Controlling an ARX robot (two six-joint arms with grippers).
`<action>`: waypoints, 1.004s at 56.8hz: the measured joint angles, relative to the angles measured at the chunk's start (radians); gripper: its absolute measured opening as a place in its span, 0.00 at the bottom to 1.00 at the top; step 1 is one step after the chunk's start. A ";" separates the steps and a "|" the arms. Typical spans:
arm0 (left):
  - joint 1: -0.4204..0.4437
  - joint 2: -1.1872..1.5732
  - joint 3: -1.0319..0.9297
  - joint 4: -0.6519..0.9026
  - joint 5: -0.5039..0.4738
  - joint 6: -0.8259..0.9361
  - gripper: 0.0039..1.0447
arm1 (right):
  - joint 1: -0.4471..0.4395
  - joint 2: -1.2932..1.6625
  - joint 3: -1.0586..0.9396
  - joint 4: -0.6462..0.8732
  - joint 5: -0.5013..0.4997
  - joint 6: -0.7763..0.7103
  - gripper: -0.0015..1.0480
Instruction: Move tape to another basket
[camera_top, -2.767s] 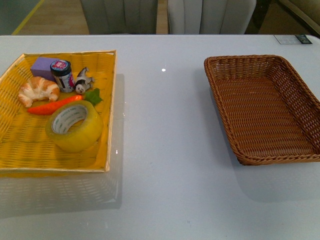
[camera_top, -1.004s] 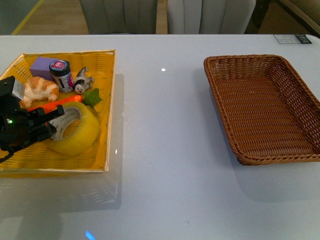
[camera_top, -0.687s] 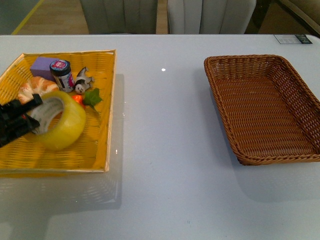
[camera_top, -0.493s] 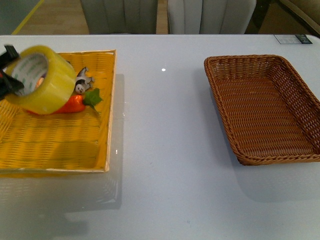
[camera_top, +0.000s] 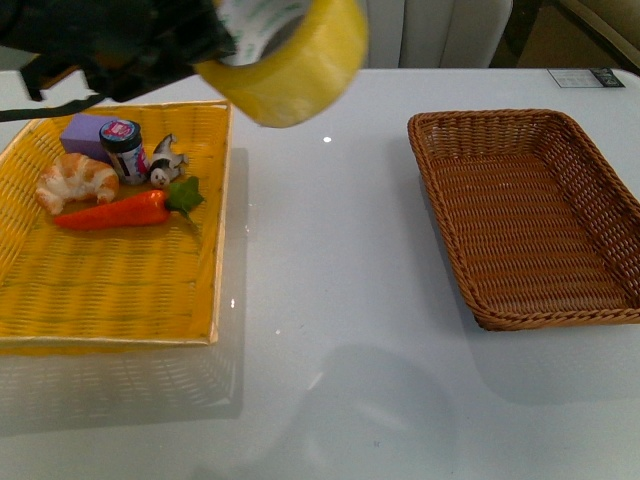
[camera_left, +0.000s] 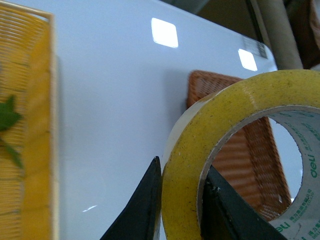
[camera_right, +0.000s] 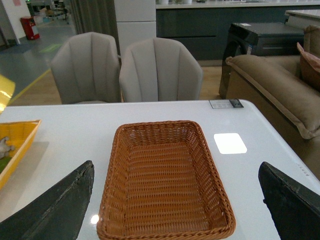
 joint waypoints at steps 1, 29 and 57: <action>-0.011 0.000 0.002 -0.002 0.000 -0.002 0.15 | 0.000 0.000 0.000 0.000 0.000 0.000 0.91; -0.200 -0.004 0.013 -0.028 -0.022 -0.029 0.15 | -0.079 0.280 0.159 -0.327 -0.275 0.153 0.91; -0.204 -0.055 -0.013 -0.053 0.026 0.018 0.14 | -0.114 0.977 0.251 0.375 -0.679 0.452 0.91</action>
